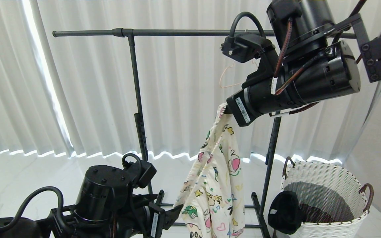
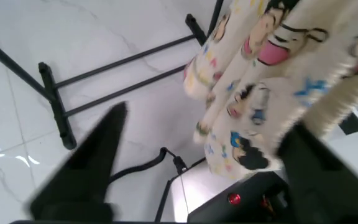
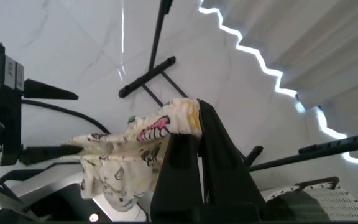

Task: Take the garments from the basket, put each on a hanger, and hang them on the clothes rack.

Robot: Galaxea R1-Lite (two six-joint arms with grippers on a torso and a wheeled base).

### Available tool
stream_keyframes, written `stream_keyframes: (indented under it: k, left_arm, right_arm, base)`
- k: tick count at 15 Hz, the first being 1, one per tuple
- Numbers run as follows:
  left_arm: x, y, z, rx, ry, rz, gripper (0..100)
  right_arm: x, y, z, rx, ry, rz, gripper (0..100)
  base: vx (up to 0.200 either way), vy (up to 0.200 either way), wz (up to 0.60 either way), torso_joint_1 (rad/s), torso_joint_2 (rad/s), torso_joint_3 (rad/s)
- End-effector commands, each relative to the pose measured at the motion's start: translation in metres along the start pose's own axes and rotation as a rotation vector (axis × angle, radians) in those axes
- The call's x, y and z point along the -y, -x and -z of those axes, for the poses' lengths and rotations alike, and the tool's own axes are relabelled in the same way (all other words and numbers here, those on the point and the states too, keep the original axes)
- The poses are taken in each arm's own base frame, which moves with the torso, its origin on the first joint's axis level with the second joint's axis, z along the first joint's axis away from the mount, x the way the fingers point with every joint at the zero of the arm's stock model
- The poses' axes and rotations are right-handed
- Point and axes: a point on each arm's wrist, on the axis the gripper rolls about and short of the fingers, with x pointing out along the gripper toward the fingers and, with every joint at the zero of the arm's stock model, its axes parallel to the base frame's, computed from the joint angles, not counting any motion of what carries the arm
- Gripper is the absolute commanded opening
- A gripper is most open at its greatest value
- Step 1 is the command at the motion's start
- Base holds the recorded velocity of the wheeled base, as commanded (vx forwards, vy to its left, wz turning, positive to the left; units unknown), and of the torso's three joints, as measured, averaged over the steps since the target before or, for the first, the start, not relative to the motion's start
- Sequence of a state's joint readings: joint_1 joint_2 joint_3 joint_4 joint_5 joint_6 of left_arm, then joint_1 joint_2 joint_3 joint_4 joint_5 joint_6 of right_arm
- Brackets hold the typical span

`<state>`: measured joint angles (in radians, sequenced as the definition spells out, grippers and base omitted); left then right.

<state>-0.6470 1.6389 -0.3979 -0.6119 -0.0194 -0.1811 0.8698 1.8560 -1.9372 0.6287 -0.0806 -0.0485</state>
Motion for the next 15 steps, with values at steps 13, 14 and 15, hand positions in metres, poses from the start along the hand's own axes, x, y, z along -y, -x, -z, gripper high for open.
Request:
stream_keyframes:
  k: [13,14,15]
  left_arm:
    - [0.015,0.087,-0.111,0.105,-0.011,-0.077,0]
    - [0.021,0.107,-0.133,0.081,-0.041,-0.078,0]
    - [0.024,0.120,-0.147,0.085,-0.077,-0.079,0]
  right_arm:
    - [0.016,0.096,0.085,-0.127,-0.017,0.095,0]
    - [0.017,0.097,0.083,-0.114,-0.019,0.098,0]
    - [0.020,0.098,0.080,-0.101,-0.028,0.109,0]
  base:
    - [0.000,0.000,0.00,0.000,0.00,0.000]
    - [0.000,0.000,0.00,0.000,0.00,0.000]
    - [0.000,0.000,0.00,0.000,0.00,0.000]
